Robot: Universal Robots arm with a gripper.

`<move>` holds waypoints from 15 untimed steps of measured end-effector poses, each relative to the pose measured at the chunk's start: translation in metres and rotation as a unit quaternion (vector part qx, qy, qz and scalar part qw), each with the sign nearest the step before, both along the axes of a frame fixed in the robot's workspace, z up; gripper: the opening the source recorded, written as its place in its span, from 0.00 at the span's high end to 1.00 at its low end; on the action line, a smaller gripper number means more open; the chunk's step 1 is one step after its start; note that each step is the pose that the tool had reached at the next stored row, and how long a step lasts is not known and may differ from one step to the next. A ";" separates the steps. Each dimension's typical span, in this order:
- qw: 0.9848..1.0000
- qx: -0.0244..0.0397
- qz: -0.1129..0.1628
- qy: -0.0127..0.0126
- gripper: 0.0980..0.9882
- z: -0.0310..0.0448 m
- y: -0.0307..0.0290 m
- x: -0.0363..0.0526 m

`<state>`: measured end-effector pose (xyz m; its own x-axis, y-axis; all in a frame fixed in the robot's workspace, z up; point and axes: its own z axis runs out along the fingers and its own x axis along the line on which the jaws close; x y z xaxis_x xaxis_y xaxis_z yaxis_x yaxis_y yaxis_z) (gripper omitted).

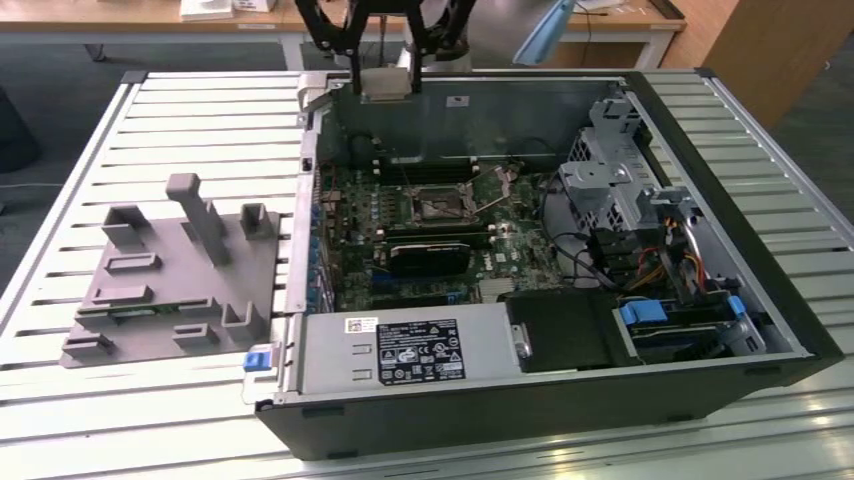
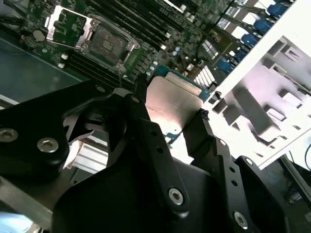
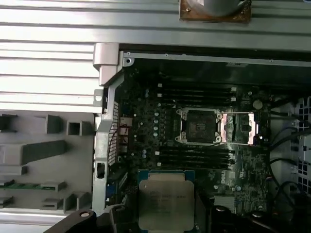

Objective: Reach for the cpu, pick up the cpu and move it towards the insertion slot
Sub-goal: 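Pick up the cpu and move it towards the insertion slot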

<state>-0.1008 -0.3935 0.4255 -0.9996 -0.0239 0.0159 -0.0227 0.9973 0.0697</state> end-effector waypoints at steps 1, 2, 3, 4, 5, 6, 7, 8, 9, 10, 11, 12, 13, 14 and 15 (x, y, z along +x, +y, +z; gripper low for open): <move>1.000 0.000 0.000 0.000 0.50 -0.0005 0.0015 0.0039; 1.000 0.000 0.000 0.000 0.50 -0.0009 0.0026 0.0076; 1.000 0.000 0.000 0.000 0.50 -0.0013 0.0034 0.0112; 1.000 0.000 0.000 0.000 0.50 -0.0016 0.0041 0.0151; 1.000 0.000 0.000 0.000 0.50 -0.0019 0.0047 0.0188; 1.000 0.000 0.000 0.000 0.50 -0.0022 0.0053 0.0226; 1.000 0.000 0.000 0.000 0.50 -0.0023 0.0061 0.0263; 1.000 0.000 0.000 0.000 0.50 -0.0025 0.0070 0.0301; 1.000 0.000 0.000 0.000 0.50 -0.0027 0.0077 0.0338; 1.000 0.000 0.000 0.000 0.50 -0.0028 0.0085 0.0372; 1.000 0.000 0.000 0.000 0.50 -0.0031 0.0093 0.0407; 1.000 0.000 0.000 0.000 0.50 -0.0033 0.0098 0.0438; 1.000 0.000 0.000 0.000 0.50 -0.0034 0.0102 0.0467; 1.000 0.000 0.000 0.000 0.50 -0.0035 0.0105 0.0490; 1.000 0.000 0.000 0.000 0.50 -0.0037 0.0106 0.0508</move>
